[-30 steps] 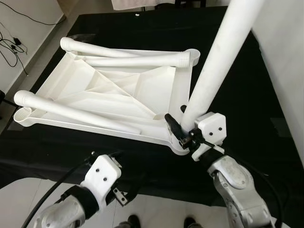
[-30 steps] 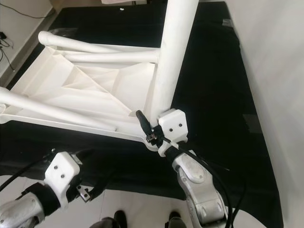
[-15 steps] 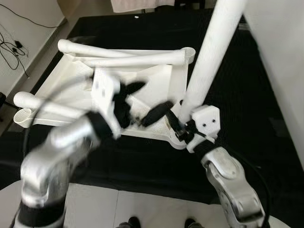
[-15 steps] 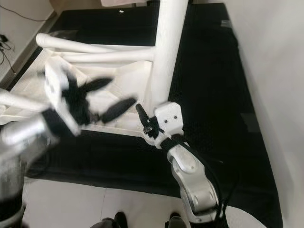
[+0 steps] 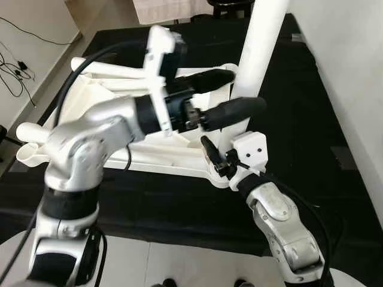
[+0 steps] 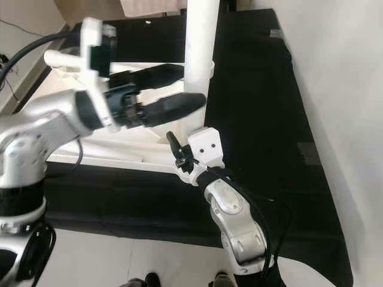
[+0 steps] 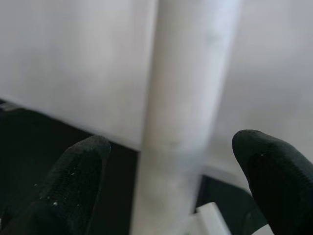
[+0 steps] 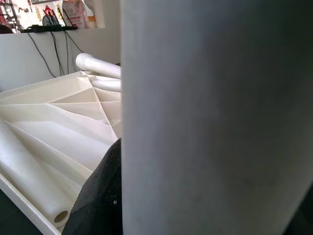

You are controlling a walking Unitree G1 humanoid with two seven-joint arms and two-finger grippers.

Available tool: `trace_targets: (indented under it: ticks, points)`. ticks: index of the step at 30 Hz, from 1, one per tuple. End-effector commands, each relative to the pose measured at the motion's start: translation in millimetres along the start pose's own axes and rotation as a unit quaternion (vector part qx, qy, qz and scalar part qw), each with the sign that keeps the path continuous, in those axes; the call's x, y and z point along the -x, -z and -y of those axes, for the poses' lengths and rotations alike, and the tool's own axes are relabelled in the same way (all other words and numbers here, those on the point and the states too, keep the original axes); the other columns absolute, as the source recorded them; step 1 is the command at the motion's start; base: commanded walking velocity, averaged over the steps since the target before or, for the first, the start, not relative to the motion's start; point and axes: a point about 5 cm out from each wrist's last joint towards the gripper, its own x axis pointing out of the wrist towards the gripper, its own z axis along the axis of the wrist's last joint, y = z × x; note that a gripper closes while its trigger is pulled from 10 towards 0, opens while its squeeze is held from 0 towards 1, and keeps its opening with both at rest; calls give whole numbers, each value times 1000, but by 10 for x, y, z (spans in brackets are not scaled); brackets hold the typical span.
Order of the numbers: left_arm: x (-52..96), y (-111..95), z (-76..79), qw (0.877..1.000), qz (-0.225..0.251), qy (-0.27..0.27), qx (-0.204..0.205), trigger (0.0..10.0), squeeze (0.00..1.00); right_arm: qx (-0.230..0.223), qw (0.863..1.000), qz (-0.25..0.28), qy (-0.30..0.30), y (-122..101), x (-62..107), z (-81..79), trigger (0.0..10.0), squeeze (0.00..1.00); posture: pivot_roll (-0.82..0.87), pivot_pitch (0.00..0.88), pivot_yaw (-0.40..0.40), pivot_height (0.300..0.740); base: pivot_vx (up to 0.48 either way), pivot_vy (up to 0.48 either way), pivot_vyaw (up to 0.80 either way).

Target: Building children table

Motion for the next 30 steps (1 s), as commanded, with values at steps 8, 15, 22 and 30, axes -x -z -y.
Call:
trace_targets:
  ticks: [8,15,22,30]
  points:
    - [-26,78,-216,997,-62,-34,-27,4078,0,41,998,-56,-7,210,21,-72,10000,0,9,240,100,740,0,0,0]
    - [-238,79,-194,999,-51,-6,-10,0,0,41,998,-51,-15,196,1,-73,10000,0,-1,229,110,740,0,0,0]
    - [-243,156,-161,998,-57,8,-7,0,0,41,998,-43,-29,172,-24,-70,10000,0,-4,219,113,740,0,0,0]
    - [-262,194,-160,999,-49,17,0,0,0,24,996,-18,-88,28,-135,-11,10000,1000,-6,207,113,740,0,0,0]
